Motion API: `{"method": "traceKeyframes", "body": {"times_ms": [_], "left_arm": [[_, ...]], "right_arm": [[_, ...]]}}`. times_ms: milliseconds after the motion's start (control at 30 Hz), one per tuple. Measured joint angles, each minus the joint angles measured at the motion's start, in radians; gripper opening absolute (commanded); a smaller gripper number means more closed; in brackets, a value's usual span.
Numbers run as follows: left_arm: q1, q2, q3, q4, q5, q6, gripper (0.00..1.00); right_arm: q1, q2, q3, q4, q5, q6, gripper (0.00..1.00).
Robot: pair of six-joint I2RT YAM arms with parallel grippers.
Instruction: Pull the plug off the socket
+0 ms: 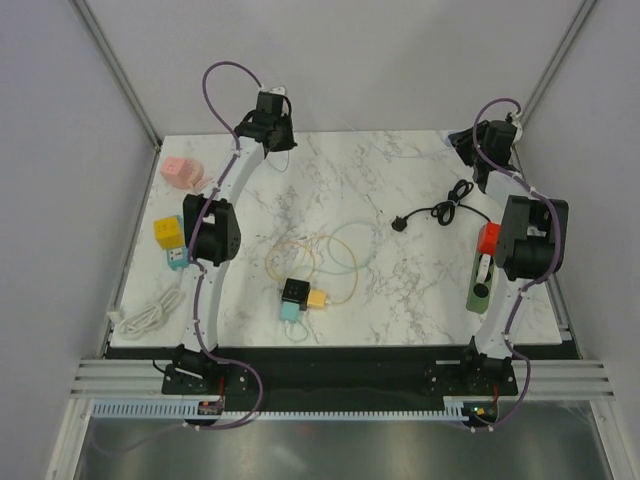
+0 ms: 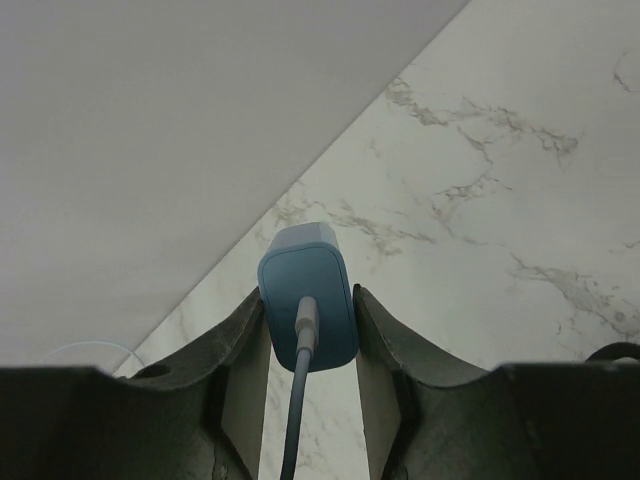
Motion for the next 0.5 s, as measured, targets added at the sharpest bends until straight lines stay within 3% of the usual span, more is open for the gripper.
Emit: {"method": "traceKeyframes", "body": {"times_ms": [233,333,367,433,500], "left_arm": [[-0.006,0.135,0.011,0.102,-0.114,0.055,0.02],[-0.003,0.146,0.011,0.142,-0.117,0.055,0.17],[-0.001,0.149,0.011,0.153,-0.117,0.055,0.31],[0.005,0.153,0.013,0.169,-0.116,0.063,0.46],[0.012,0.158,0.014,0.179,-0.112,0.069,0.62]], "right_arm": [[0.014,0.244,0.147,0.077,0.024,-0.033,0.07],[0.018,0.317,0.208,0.086,0.024,-0.043,0.18],[0.019,0.336,0.227,0.087,0.025,-0.045,0.25],[0.02,0.375,0.271,0.068,0.027,-0.047,0.29],[0.02,0.418,0.332,0.045,0.027,-0.05,0.41]]}}
